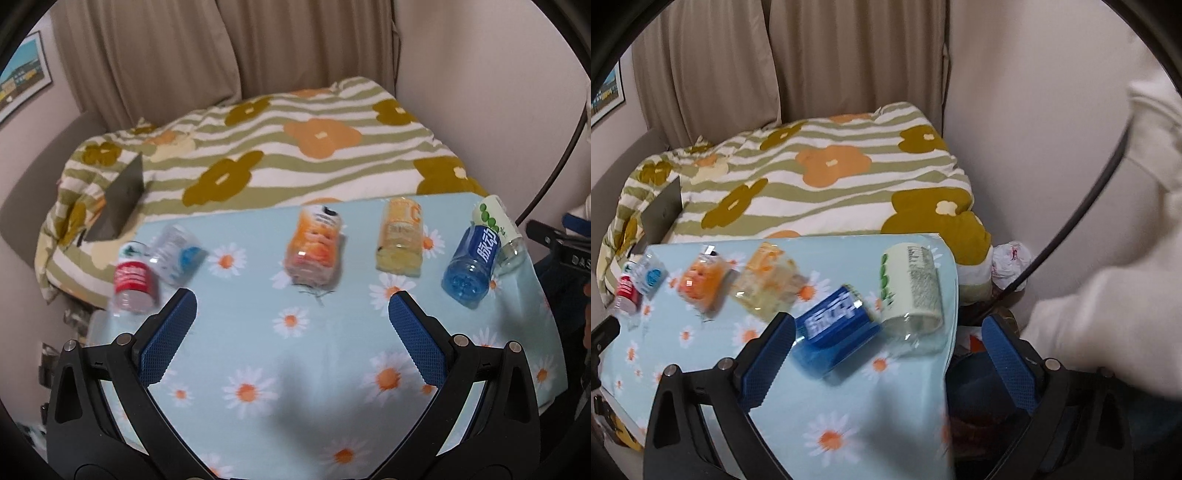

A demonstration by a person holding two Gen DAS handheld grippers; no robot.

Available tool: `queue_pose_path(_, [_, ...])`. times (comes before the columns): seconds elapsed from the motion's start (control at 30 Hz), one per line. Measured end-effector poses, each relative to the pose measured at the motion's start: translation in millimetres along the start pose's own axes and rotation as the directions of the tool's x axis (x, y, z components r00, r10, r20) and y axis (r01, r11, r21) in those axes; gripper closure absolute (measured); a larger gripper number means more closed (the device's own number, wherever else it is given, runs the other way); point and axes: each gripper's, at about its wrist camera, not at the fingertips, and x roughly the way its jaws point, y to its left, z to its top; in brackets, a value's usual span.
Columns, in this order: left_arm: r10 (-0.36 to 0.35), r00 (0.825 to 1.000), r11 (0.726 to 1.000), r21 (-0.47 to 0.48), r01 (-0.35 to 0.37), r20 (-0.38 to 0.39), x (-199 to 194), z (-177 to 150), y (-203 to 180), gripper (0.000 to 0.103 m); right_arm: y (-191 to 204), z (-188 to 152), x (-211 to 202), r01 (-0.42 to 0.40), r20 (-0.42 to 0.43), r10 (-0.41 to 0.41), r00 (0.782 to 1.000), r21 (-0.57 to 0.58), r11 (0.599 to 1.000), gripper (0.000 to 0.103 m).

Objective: Flip cup upright
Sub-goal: 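Reach the right tool to the clear green-label cup and close on it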

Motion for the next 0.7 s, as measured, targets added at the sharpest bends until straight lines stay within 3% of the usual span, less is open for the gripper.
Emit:
queue_pose_path(0.1, [-0.010, 1.000, 1.000, 0.010, 0.010, -0.022, 14, 1, -18, 0.000, -7, 10, 21, -0.002, -0.013, 0.002, 1.000, -0.038, 0.999, 0.004])
queue_pose_path(0.17, [-0.022, 0.999, 1.000, 0.015, 0.022, -0.034, 24, 2, -29, 0.000, -10, 14, 34, -0.020, -0.025, 0.019, 1.000, -0.054, 0.998, 0.016])
queue_pose_path(0.37, [-0.047, 0.997, 0.998, 0.048, 0.050, -0.062, 45, 6, -56, 0.000, -18, 18, 71, -0.056, -0.092, 0.051, 0.994, -0.054, 0.997, 0.028])
queue_pose_path(0.7, [-0.068, 0.992, 0.994, 0.079, 0.076, -0.103, 65, 8, -80, 0.000, -28, 20, 101, -0.086, -0.153, 0.077, 0.985, -0.050, 0.995, 0.037])
